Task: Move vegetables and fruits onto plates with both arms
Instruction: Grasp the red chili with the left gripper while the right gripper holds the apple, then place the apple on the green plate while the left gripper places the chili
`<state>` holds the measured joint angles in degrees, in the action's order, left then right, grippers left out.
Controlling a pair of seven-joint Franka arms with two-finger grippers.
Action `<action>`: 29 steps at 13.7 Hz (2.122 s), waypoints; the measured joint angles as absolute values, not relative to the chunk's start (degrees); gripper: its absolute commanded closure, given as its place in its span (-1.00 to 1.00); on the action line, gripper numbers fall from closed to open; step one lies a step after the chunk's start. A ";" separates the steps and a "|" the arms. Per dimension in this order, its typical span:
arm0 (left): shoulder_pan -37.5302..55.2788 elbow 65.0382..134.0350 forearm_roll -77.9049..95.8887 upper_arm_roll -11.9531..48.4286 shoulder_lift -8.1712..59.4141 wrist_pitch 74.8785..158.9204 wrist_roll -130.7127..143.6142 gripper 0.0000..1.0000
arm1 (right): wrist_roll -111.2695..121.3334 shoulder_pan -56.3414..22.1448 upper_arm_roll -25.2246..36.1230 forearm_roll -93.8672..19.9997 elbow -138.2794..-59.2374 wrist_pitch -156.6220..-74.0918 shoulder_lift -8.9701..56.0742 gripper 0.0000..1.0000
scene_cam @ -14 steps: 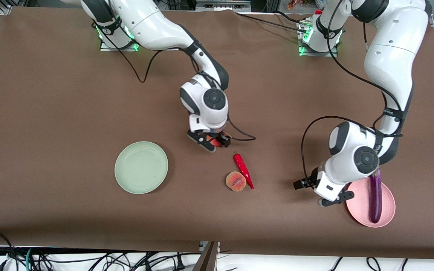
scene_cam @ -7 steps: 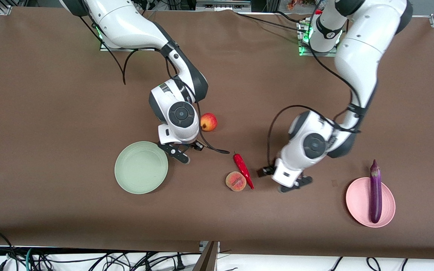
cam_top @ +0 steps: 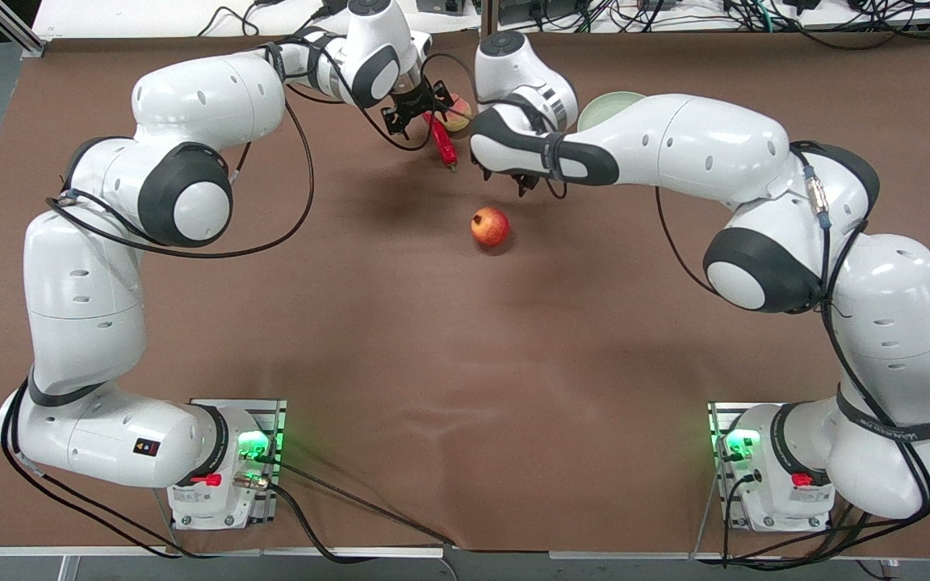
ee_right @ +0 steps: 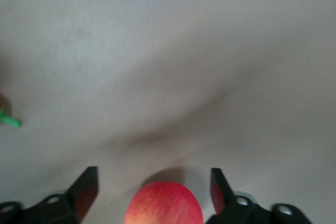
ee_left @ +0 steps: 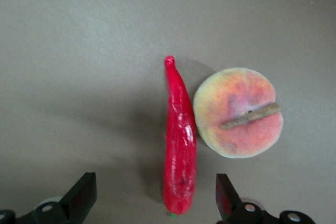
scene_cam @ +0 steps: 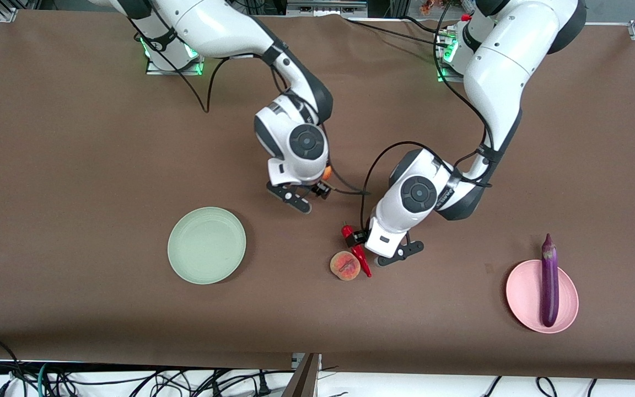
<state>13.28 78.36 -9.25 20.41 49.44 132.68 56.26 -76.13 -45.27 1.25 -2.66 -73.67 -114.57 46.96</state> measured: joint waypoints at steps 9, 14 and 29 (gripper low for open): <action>15.85 79.81 -17.37 20.43 52.68 139.34 65.19 -0.64 | -83.54 -49.09 0.73 -9.49 -77.49 -118.82 47.56 -0.99; 15.89 79.85 -18.62 20.45 53.33 140.62 65.21 0.14 | -85.07 -50.17 0.70 -11.93 -77.94 -122.33 47.87 -0.98; 2.58 78.32 -19.88 20.33 48.65 135.44 46.49 1.00 | -54.39 -38.06 8.70 -9.85 -76.10 -104.53 39.93 1.00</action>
<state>2.58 78.32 -19.88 20.33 48.65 135.44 46.49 -54.39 -38.06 8.70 -9.85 -76.10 -104.53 39.93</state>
